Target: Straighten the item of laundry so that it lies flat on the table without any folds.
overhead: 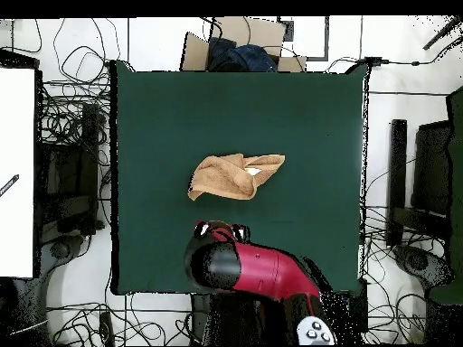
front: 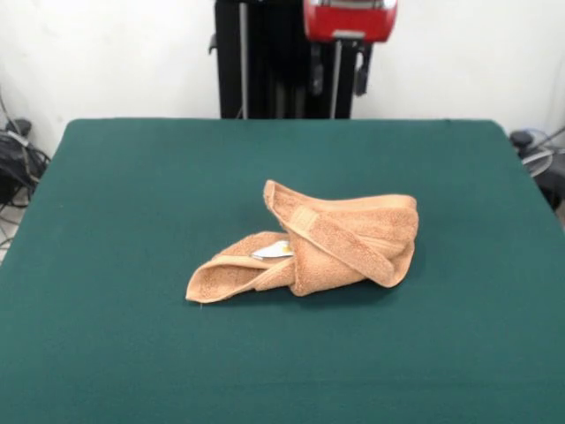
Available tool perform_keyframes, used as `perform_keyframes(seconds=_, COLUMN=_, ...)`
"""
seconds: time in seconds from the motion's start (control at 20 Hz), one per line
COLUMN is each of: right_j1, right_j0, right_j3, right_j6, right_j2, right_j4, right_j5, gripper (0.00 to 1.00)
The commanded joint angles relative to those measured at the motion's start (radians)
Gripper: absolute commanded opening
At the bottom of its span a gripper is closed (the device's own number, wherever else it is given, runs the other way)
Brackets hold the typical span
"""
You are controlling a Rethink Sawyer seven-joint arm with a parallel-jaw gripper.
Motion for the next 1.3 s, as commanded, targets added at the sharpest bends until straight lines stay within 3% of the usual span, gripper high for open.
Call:
perform_keyframes(seconds=0.05, right_j1=0.170, right_j0=-0.049, right_j3=-0.049, right_j6=0.025, right_j2=0.117, right_j4=-0.096, right_j5=-0.073, gripper=1.00)
perform_keyframes(seconds=0.25, right_j1=0.193, right_j0=-0.068, right_j3=-0.074, right_j6=0.028, right_j2=0.121, right_j4=-0.122, right_j5=-0.072, gripper=1.00)
perform_keyframes(seconds=0.9, right_j1=0.181, right_j0=-0.103, right_j3=-0.176, right_j6=0.002, right_j2=0.163, right_j4=-0.105, right_j5=0.127, gripper=1.00)
perform_keyframes(seconds=1.3, right_j1=0.199, right_j0=-0.124, right_j3=-0.188, right_j6=0.022, right_j2=0.185, right_j4=-0.106, right_j5=0.132, gripper=1.00)
